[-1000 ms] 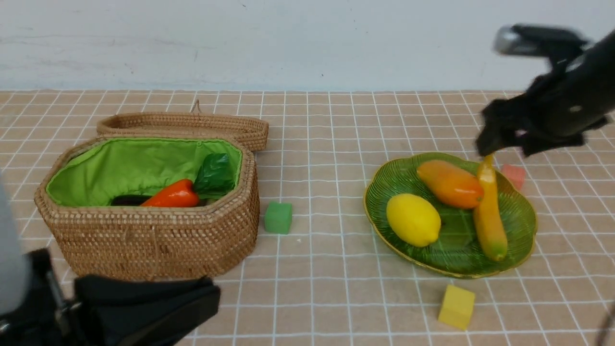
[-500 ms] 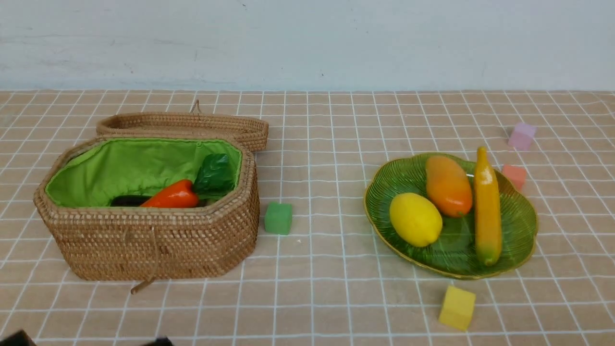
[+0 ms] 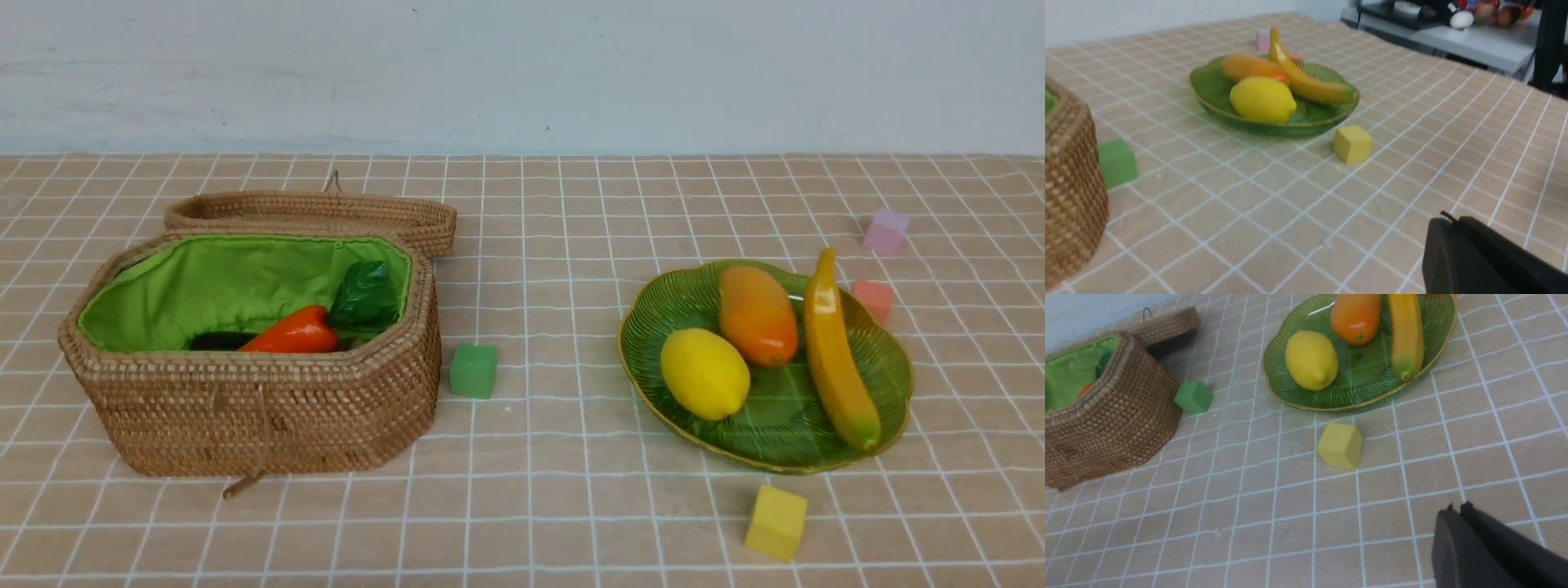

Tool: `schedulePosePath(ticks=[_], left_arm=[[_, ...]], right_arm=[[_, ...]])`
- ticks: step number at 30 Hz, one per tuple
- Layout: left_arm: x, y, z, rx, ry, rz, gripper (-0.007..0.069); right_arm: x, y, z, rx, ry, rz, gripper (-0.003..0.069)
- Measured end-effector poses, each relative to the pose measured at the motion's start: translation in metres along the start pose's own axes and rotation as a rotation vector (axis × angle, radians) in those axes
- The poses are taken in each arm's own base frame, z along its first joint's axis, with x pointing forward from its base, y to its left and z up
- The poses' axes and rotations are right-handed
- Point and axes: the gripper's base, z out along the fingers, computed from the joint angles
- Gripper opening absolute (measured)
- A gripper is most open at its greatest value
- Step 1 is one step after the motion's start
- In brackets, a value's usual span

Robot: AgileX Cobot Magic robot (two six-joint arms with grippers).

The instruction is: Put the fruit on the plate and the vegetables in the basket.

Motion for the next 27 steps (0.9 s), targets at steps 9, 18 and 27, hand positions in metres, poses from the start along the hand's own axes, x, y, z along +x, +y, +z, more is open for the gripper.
schedulePosePath(ticks=[9,18,27], left_arm=[[0.006,0.001,0.000,-0.011,0.063,0.000,-0.0013],[0.006,0.001,0.000,-0.011,0.063,0.000,-0.0013],[0.006,0.001,0.000,-0.011,0.063,0.000,-0.0013]], right_arm=[[-0.006,-0.005,0.017,-0.011,-0.167,-0.078,-0.0008],[0.053,-0.055,0.087,0.168,-0.228,-0.188,-0.0008],[0.056,-0.057,0.088,0.196,-0.191,-0.224,-0.0008]])
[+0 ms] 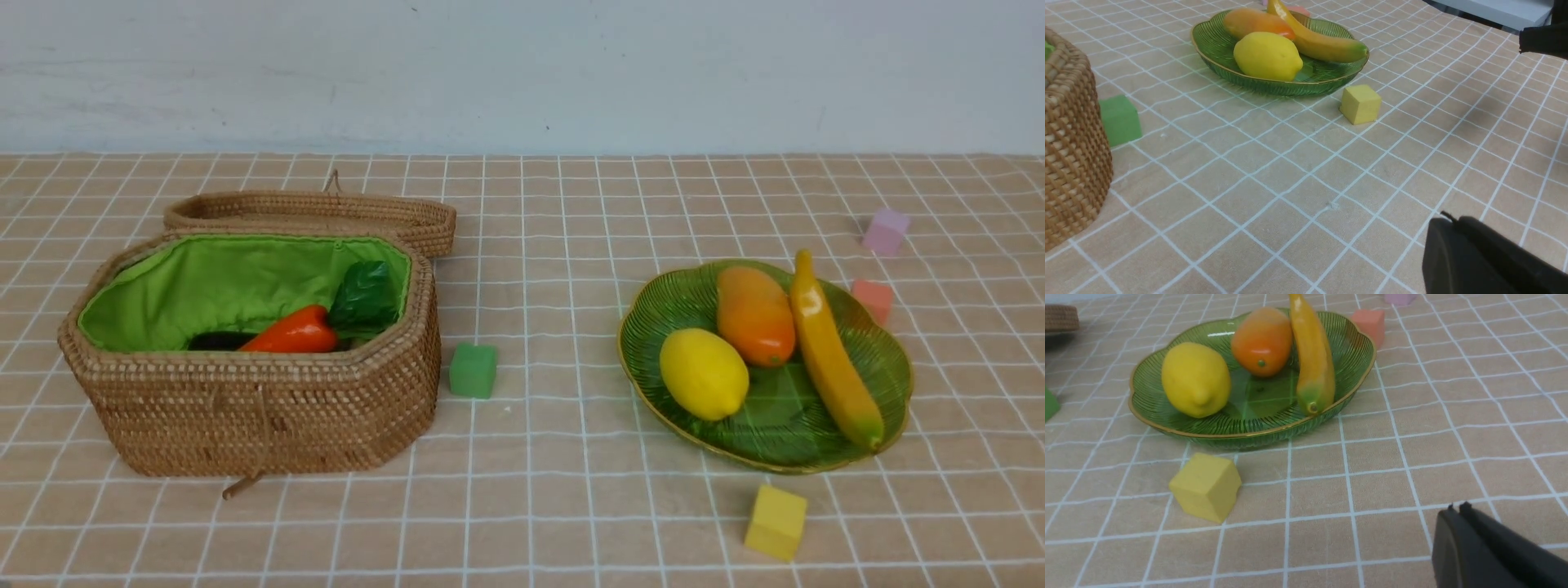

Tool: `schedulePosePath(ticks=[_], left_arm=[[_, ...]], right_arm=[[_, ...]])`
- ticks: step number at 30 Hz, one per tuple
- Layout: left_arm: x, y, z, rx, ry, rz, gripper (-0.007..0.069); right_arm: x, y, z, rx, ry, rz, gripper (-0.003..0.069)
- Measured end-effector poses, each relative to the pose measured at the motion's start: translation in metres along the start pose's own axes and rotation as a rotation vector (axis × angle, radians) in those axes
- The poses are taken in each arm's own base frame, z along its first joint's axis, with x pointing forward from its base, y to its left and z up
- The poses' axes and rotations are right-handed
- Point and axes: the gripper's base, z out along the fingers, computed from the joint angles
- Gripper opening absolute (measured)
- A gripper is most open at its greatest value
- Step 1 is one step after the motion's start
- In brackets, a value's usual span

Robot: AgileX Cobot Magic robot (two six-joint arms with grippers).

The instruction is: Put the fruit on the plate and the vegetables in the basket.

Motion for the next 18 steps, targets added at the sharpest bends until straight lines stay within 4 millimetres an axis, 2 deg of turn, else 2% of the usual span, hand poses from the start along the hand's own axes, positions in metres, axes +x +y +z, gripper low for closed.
schedulePosePath(ticks=[18], left_arm=[[0.0000,0.0000,0.0000,0.000,0.000,0.000,-0.0006]], right_arm=[[0.0001,0.0000,-0.0001,0.001,0.003,0.000,-0.0001]])
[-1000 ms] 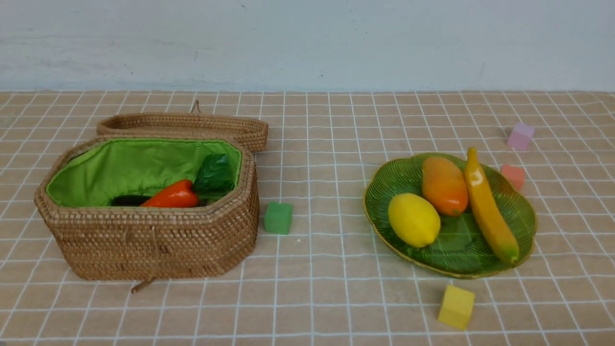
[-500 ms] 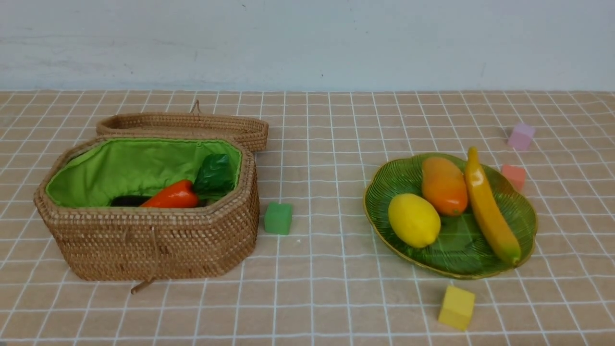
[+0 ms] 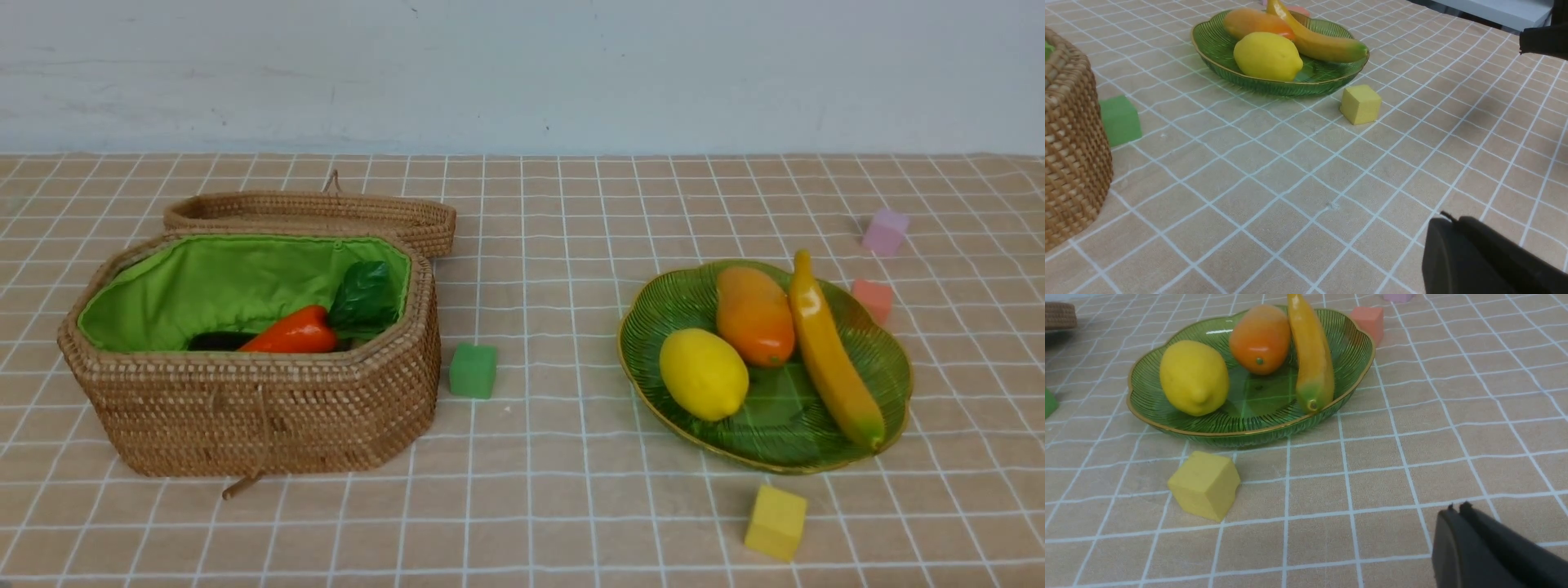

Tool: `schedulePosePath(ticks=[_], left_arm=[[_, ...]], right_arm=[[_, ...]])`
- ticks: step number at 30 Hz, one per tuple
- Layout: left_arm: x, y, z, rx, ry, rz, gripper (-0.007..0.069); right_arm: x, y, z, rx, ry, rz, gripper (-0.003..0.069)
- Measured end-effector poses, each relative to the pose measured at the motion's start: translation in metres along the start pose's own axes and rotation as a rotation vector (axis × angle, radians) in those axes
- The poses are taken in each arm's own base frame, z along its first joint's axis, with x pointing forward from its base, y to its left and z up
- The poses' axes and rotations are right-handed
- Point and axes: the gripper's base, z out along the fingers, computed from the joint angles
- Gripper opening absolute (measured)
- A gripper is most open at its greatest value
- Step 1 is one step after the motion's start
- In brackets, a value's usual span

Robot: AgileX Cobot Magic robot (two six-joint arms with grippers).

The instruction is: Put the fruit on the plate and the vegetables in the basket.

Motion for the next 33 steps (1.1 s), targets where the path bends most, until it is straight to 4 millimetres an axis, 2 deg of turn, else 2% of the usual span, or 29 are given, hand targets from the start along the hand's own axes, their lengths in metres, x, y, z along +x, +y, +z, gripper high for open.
schedulePosePath(ticks=[3,6,10,11,17,20,27,33], left_arm=[[0.000,0.001,0.000,-0.006,-0.001,0.009,-0.0005],[-0.008,0.007,-0.003,-0.072,-0.090,-0.021,-0.0010],[-0.020,0.020,-0.016,-0.238,-0.265,-0.083,-0.0012],[-0.021,0.028,-0.025,-0.359,-0.335,-0.108,-0.0012],[0.002,0.041,-0.048,-0.683,-0.486,-0.154,-0.0012],[0.012,0.043,-0.049,-0.758,-0.427,-0.195,-0.0012],[0.047,0.043,-0.042,-0.772,-0.067,-0.345,-0.0012],[0.048,0.043,-0.042,-0.771,-0.062,-0.353,-0.0012]], right_arm=[[0.000,0.000,0.000,0.000,0.000,-0.001,0.0001],[0.000,0.000,0.000,0.000,-0.001,-0.001,0.0003],[0.000,0.000,0.000,0.000,-0.001,-0.001,0.0003],[0.000,0.000,0.000,0.000,-0.001,-0.001,0.0004],[0.000,0.000,0.000,0.000,0.000,0.000,0.0010],[0.000,0.000,0.000,0.000,0.000,0.014,0.0013],[0.000,0.000,0.000,0.000,0.000,0.018,0.0018],[0.000,0.000,0.000,0.000,0.000,0.018,0.0026]])
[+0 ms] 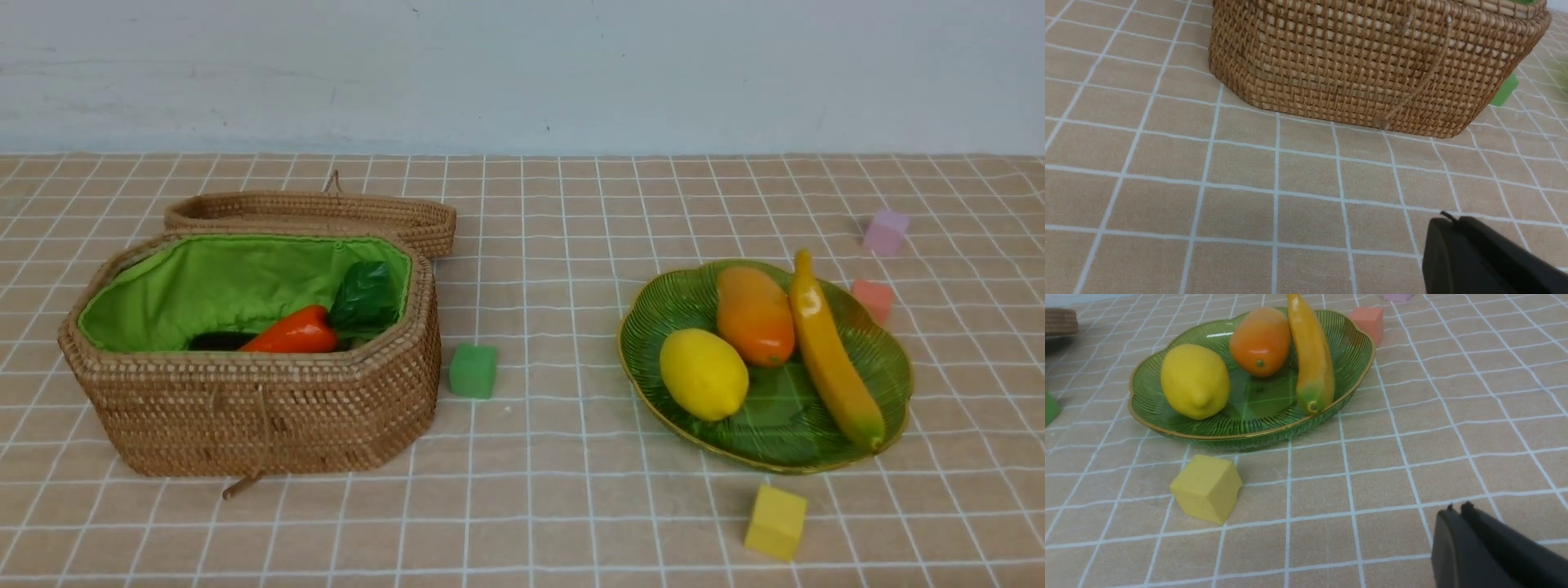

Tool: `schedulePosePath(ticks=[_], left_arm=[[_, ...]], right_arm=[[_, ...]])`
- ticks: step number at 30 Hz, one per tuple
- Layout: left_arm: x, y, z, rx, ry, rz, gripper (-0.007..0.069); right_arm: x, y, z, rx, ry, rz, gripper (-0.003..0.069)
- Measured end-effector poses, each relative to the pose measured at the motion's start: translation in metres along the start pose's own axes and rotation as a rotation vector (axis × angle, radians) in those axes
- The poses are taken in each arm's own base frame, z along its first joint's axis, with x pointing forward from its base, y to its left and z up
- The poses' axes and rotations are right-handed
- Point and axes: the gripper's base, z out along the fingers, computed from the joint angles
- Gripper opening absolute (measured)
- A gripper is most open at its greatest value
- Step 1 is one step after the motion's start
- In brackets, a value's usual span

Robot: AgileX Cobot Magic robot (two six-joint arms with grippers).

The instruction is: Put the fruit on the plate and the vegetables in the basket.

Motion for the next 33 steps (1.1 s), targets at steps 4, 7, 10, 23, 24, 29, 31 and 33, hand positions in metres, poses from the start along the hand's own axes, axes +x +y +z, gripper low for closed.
schedulePosePath(ticks=[4,7,10,23,24,29,31,33], left_arm=[[0.0000,0.0000,0.0000,0.000,0.000,0.000,-0.0012],[0.0000,0.0000,0.0000,0.000,0.000,0.000,-0.0012],[0.0000,0.0000,0.0000,0.000,0.000,0.000,-0.0012],[0.0000,0.0000,0.0000,0.000,0.000,0.000,-0.0008],[0.0000,0.0000,0.0000,0.000,0.000,0.000,-0.0008],[0.0000,0.0000,0.0000,0.000,0.000,0.000,-0.0005],[0.0000,0.0000,0.0000,0.000,0.000,0.000,-0.0003],[0.0000,0.0000,0.0000,0.000,0.000,0.000,-0.0001]], right_arm=[[0.0000,0.0000,0.0000,0.000,0.000,0.000,0.0031],[0.0000,0.0000,0.0000,0.000,0.000,0.000,0.0033],[0.0000,0.0000,0.0000,0.000,0.000,0.000,0.0032],[0.0000,0.0000,0.0000,0.000,0.000,0.000,0.0034],[0.0000,0.0000,0.0000,0.000,0.000,0.000,0.0034],[0.0000,0.0000,0.0000,0.000,0.000,0.000,0.0034],[0.0000,0.0000,0.0000,0.000,0.000,0.000,0.0034],[0.0000,0.0000,0.0000,0.000,0.000,0.000,0.0034]])
